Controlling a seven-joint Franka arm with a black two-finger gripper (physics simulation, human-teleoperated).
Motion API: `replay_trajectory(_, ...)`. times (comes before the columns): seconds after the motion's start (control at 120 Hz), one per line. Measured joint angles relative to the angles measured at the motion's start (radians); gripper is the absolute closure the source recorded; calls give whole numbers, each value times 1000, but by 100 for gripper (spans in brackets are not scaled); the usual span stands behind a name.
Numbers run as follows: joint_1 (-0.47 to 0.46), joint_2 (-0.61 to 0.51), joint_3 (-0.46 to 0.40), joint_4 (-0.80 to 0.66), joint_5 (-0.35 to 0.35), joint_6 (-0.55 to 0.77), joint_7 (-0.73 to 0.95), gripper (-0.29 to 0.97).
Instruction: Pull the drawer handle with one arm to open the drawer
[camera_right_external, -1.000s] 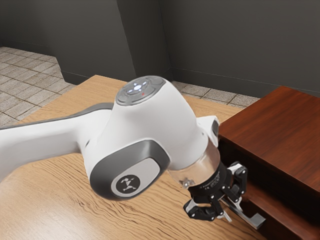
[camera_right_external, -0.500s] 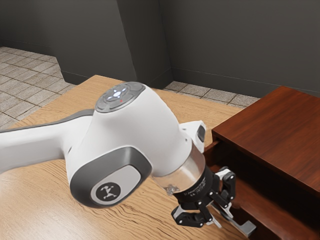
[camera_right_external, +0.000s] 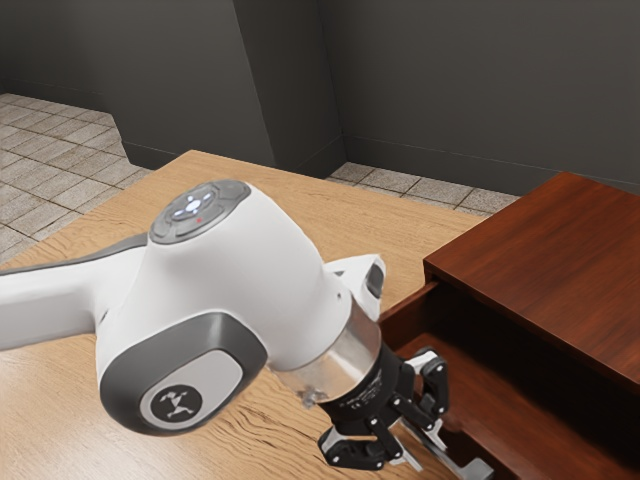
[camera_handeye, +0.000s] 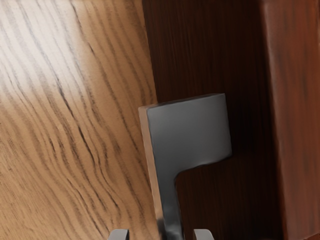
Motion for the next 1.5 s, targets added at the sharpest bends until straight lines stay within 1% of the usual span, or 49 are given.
replay_trajectory(0.308,0,-49,-1,-43,1,2,-1,60)
replay_trajectory(0.483,2,-56,-1,-49,0,4,-4,60)
replay_trajectory(0.733,2,-58,-2,-56,-28,18,-55,59)
replay_trajectory(0.85,5,-78,-15,-78,-35,20,-74,59)
replay_trajectory(1.133,27,-109,-32,-115,-38,23,-109,59)
replay_trajectory(1.5,28,-142,-45,-149,-35,23,-138,59)
